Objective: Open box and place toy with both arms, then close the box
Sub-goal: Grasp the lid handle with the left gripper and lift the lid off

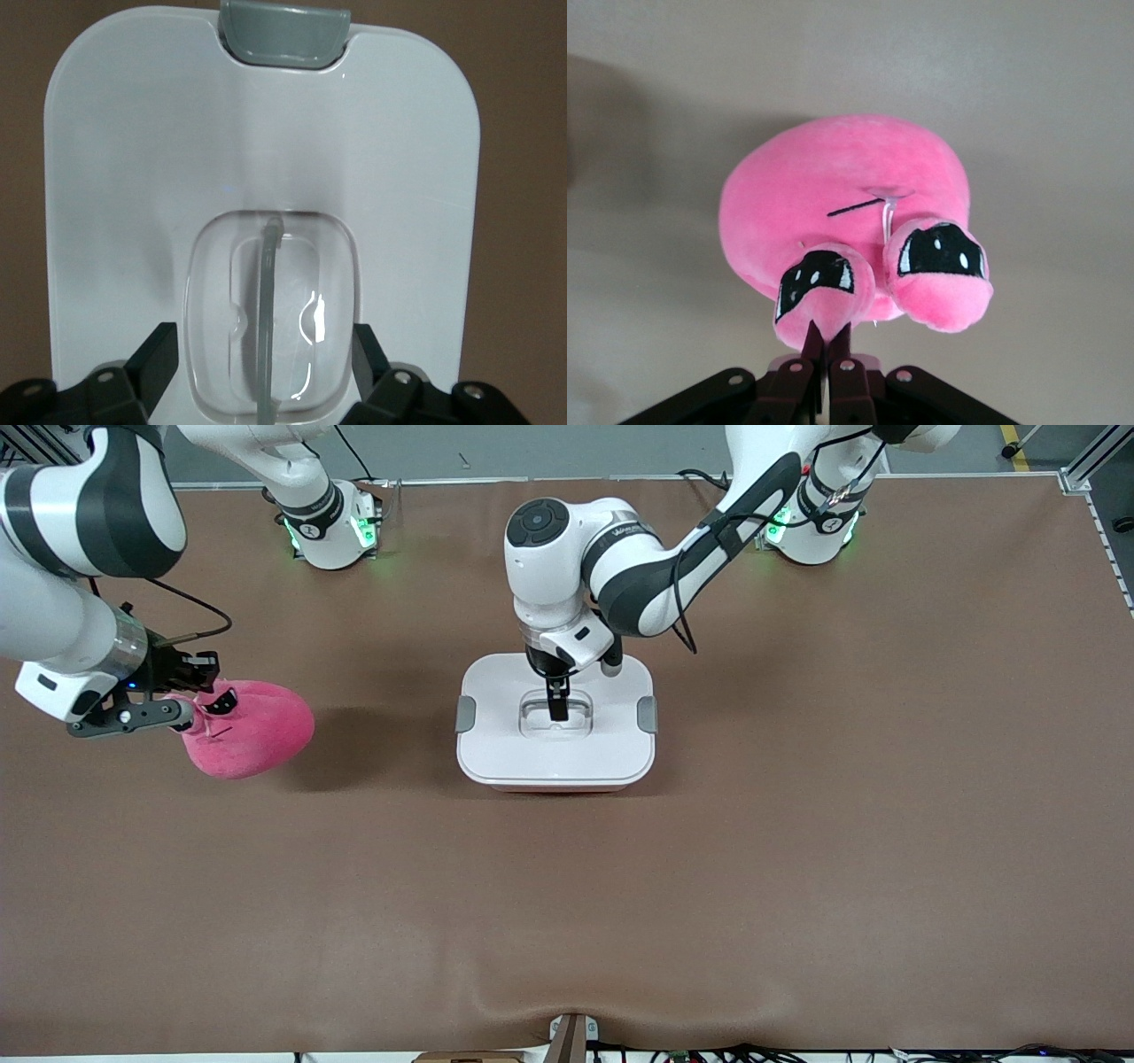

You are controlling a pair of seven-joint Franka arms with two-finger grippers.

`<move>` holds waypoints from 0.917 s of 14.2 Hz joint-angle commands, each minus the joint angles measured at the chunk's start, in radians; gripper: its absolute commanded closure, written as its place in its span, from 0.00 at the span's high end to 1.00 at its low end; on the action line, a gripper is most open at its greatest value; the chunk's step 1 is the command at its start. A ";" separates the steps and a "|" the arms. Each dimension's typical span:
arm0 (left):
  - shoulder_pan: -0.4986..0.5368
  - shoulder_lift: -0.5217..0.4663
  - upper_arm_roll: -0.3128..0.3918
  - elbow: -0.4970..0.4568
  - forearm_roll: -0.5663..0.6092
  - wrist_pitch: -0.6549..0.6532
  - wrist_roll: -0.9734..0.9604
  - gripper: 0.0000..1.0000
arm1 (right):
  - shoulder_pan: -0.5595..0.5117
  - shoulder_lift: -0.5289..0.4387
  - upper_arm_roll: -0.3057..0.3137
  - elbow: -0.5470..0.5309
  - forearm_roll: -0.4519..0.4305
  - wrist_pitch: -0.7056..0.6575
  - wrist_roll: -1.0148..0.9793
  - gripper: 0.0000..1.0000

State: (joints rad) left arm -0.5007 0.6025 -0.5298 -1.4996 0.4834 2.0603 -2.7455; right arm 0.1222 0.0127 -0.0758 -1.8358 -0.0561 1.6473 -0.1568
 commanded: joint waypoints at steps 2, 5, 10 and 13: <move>-0.027 0.025 0.005 0.025 0.044 0.009 -0.111 0.76 | 0.002 0.000 -0.002 0.078 -0.004 -0.061 -0.039 0.00; -0.027 0.036 0.005 0.029 0.044 0.023 -0.112 0.63 | -0.009 0.001 -0.007 0.099 -0.005 -0.077 -0.075 0.00; -0.027 0.036 0.005 0.029 0.046 0.023 -0.103 0.42 | -0.010 0.007 -0.009 0.105 -0.002 -0.073 -0.079 0.00; -0.027 0.034 0.005 0.029 0.047 0.021 -0.099 0.21 | -0.006 0.013 -0.007 0.115 0.018 -0.073 -0.090 0.00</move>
State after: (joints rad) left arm -0.5096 0.6232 -0.5294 -1.4939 0.4882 2.0805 -2.7453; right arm 0.1196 0.0140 -0.0872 -1.7518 -0.0536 1.5915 -0.2284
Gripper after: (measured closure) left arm 0.661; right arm 0.956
